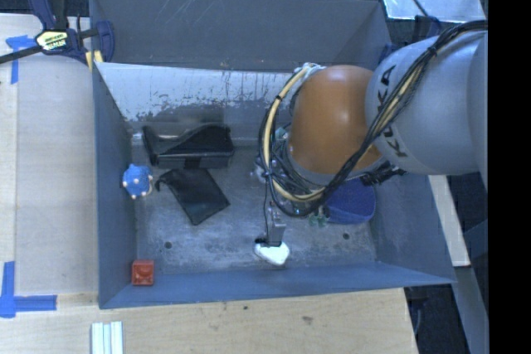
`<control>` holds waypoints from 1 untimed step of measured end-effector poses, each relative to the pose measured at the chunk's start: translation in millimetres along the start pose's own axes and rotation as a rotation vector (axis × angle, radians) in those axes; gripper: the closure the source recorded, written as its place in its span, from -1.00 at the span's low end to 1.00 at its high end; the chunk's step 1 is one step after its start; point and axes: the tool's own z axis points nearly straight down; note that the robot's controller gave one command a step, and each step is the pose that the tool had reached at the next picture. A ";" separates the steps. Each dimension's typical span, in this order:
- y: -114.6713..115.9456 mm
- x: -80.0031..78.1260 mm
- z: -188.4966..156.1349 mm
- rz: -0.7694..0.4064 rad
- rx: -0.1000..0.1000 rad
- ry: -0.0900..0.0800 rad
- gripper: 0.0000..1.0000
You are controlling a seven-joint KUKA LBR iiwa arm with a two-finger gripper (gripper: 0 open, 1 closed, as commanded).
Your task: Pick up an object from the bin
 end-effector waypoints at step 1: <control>115.2 -34.4 57.7 -0.115 -0.003 -0.002 -1.00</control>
Offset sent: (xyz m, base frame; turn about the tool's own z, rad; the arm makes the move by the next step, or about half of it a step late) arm 0.0354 0.1105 -0.0562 -0.1062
